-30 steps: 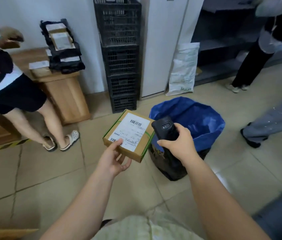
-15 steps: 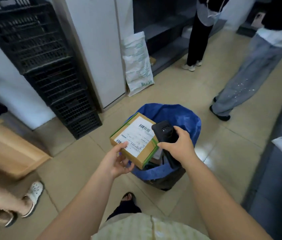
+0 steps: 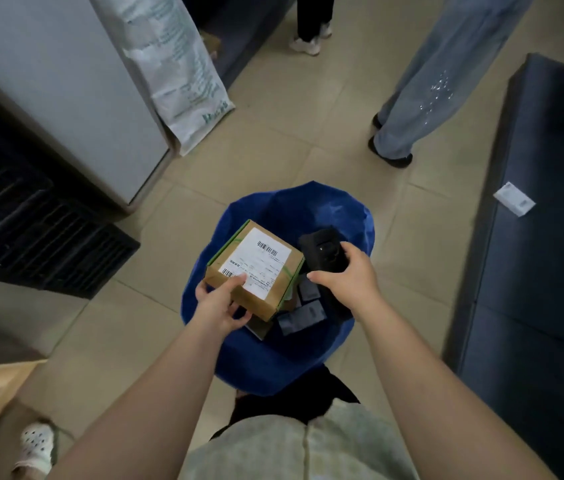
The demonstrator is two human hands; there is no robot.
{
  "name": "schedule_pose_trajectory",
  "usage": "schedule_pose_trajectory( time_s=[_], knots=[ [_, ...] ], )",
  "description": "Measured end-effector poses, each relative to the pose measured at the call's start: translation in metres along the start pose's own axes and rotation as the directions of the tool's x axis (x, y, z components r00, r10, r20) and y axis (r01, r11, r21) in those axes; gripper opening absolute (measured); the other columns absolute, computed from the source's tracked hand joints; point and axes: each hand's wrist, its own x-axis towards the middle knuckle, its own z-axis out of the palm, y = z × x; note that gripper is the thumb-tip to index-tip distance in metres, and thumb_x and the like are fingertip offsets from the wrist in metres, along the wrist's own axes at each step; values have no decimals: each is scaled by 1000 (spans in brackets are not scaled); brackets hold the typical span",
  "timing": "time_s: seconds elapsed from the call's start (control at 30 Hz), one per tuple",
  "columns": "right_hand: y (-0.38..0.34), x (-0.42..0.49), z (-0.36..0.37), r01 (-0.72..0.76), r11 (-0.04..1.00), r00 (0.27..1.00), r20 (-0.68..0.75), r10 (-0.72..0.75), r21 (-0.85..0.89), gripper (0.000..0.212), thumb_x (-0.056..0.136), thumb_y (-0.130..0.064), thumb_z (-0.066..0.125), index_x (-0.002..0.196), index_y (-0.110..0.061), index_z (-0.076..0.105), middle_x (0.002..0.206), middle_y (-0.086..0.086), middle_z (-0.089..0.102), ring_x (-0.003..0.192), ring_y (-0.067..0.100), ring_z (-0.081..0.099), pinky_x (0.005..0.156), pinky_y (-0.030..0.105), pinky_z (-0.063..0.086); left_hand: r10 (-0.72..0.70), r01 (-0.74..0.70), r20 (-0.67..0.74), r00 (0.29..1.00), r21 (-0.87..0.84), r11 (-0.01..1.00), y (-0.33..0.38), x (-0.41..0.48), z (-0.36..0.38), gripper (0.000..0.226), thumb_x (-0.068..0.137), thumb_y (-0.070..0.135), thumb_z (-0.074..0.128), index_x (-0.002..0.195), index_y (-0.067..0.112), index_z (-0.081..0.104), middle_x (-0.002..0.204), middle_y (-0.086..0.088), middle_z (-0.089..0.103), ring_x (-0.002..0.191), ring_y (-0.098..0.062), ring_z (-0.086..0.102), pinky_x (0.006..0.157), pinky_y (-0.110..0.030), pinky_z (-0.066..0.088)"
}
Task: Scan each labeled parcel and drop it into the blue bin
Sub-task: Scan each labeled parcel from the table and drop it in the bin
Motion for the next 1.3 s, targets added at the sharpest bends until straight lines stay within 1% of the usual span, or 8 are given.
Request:
schedule_pose_trajectory(
  time_s=[0.27,0.4,0.5,0.67,0.9,1.07,1.17,1.3],
  knots=[
    [55,98,49,-212,977,971,106,212,-16,72,53,-42,87,118,-31,59,121,-1,58,107,23,60,94,47,54,4,1,-222,975,25,1000,-38,102,18,93,76,13,84,141,46,26,130,-2,60,111,-24,64,80,-46,56],
    [99,144,92,-318,947,941,111,321,-41,78,49,-43,86,121,-26,60,121,2,58,109,25,60,94,45,54,-38,68,-236,971,121,990,-63,163,17,95,76,11,84,145,43,26,130,-3,61,111,-24,64,90,-53,55],
    [134,174,127,-359,932,928,88,362,-46,74,62,-32,88,128,-24,56,129,3,50,119,27,53,100,45,50,-49,90,-224,973,178,980,-80,212,20,99,79,7,81,151,40,22,119,0,64,111,-21,62,97,-52,52],
    [201,231,188,-355,930,932,37,360,-97,86,70,-30,87,144,-22,43,139,5,42,130,29,43,104,44,45,-97,127,-158,983,195,972,-112,310,22,91,81,3,78,149,37,29,121,2,65,117,-21,61,104,-49,48],
    [282,293,263,-409,909,907,-138,397,-74,96,68,-35,88,149,-19,40,144,10,41,133,32,39,108,52,40,-128,128,-10,992,161,979,-156,435,38,79,83,-2,73,146,31,37,129,-4,65,113,-25,66,99,-51,51],
    [318,309,286,-373,919,918,-196,345,-126,95,68,-31,87,149,-18,38,145,11,38,134,35,36,109,54,38,-153,158,-41,987,218,963,-176,482,33,78,81,-1,76,147,23,41,129,-7,66,113,-23,66,98,-44,54],
    [327,312,294,-365,920,921,-199,334,-145,95,69,-30,85,149,-19,36,147,10,35,134,34,33,108,57,37,-156,172,-80,985,270,947,-176,494,33,83,80,3,79,150,18,38,133,-6,61,114,-21,63,91,-42,58],
    [320,305,294,-360,919,922,-209,325,-158,95,70,-29,85,151,-18,35,146,10,35,133,33,32,107,56,38,-139,170,-116,983,332,928,-167,488,44,84,81,7,80,151,20,35,121,-4,61,104,-17,62,80,-38,59]
  ],
)
